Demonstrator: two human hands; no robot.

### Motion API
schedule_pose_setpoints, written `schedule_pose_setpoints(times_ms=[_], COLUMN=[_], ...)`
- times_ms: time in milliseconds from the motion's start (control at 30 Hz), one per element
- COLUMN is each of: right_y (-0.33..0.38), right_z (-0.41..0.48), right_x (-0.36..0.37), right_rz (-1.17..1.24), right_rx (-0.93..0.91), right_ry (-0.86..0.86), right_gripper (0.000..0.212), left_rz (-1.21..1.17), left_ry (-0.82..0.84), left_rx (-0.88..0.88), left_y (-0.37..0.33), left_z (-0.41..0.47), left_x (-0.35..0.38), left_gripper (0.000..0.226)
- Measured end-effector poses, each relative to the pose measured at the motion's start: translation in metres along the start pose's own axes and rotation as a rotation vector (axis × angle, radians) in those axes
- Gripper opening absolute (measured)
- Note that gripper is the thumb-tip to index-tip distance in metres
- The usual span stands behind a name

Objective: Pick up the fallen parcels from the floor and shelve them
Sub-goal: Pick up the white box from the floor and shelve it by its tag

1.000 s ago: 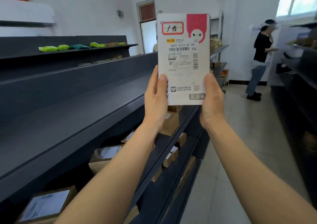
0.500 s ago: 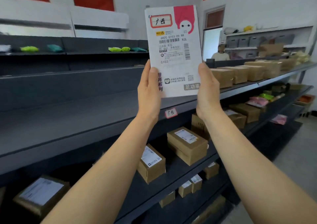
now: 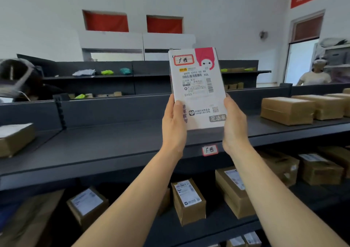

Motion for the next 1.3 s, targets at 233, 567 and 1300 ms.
schedule_pose_setpoints(times_ms=[233, 567, 1300], right_y=[-0.008, -0.033, 0.012], right_z=[0.012, 0.016, -0.035], right_x=[0.008, 0.017, 0.009], right_rz=[-0.043, -0.158, -0.172], right_rx=[0.041, 0.070, -0.367], right_ry=[-0.038, -0.011, -0.182], right_gripper=[0.019, 0.027, 0.040], left_rz=[0.125, 0.222, -0.030], left_ry=[0.019, -0.018, 0.096], left_rx=[-0.139, -0.215, 0.310], left_y=[0.005, 0.022, -0.006], left_z=[0.014, 0.022, -0.013], left_x=[-0.003, -0.003, -0.001], left_gripper=[0.043, 0.048, 0.047])
Point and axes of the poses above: each hand's wrist, its own z-axis towards the middle knuckle, its own x-axis out of the palm, y = z × x, the point moved 3 cm from there along z, towards the middle knuckle, and after that the axes turned 7 degrees about -y, right-handed, at the moved point
